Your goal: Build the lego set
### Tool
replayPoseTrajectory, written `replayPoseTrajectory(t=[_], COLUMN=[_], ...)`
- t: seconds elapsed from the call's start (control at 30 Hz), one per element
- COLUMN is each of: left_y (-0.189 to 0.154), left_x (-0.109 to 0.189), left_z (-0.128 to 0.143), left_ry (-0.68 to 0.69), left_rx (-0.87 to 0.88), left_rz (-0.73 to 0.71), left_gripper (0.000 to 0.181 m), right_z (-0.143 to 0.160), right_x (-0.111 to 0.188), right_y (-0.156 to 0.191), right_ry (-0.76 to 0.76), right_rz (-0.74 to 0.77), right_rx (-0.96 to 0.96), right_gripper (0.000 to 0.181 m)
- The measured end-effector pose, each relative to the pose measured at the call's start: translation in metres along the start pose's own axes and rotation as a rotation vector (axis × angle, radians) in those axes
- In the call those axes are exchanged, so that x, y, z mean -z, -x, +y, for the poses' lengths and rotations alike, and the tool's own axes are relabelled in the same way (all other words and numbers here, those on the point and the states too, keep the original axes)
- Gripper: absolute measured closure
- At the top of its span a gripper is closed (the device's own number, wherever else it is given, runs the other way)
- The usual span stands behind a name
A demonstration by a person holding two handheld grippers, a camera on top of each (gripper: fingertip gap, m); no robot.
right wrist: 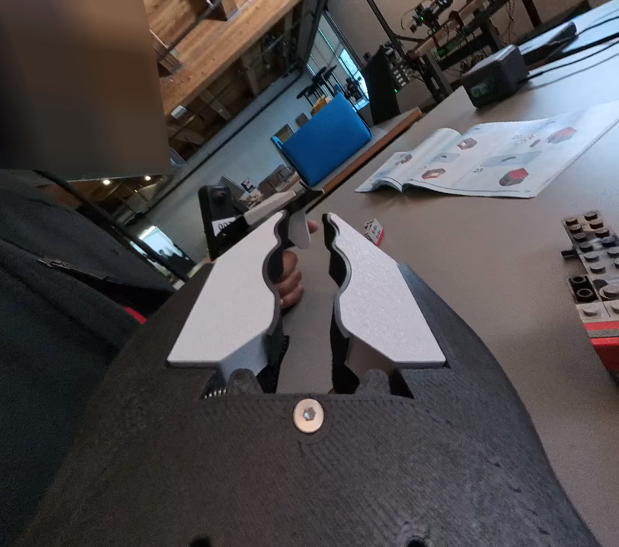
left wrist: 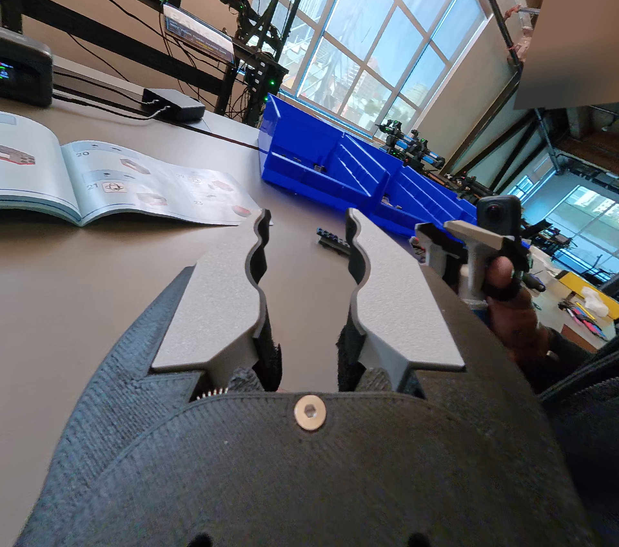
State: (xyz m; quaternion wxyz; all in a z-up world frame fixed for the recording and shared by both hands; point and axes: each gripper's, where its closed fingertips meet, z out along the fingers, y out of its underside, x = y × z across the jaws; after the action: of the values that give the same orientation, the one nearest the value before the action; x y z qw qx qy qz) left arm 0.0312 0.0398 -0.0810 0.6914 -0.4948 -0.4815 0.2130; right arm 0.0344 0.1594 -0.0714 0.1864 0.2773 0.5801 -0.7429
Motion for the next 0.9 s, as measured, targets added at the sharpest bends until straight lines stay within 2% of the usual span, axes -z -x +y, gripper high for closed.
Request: replayPoseTrajectory(t=[0.13,0.5,0.67,0.9], left_y=[-0.003,-0.003,-0.002,0.001], left_x=[0.0,0.002,-0.002,-0.006], left_z=[-0.002,-0.01,-0.01,-0.006], left_ry=[-0.014,-0.058,-0.049,-0.015], left_rx=[0.012,0.051,0.058,0.066], left_rz=[0.03,0.092,0.106,0.094], left_gripper=[0.135,0.135,0.135,0.135], right_z=[0.012,0.025,0.018,0.006], right_x=[-0.008,-0.021,-0.039,-0.057], right_y=[-0.005,-0.016,-0.012,-0.014], right_ry=[0.076,0.17,0.113,0.04], right_rz=[0.054,0.132,0.109,0.064], right_rx=[0.028,0.048,0.091,0.084], right_gripper=[0.161,0.161,0.16,0.149])
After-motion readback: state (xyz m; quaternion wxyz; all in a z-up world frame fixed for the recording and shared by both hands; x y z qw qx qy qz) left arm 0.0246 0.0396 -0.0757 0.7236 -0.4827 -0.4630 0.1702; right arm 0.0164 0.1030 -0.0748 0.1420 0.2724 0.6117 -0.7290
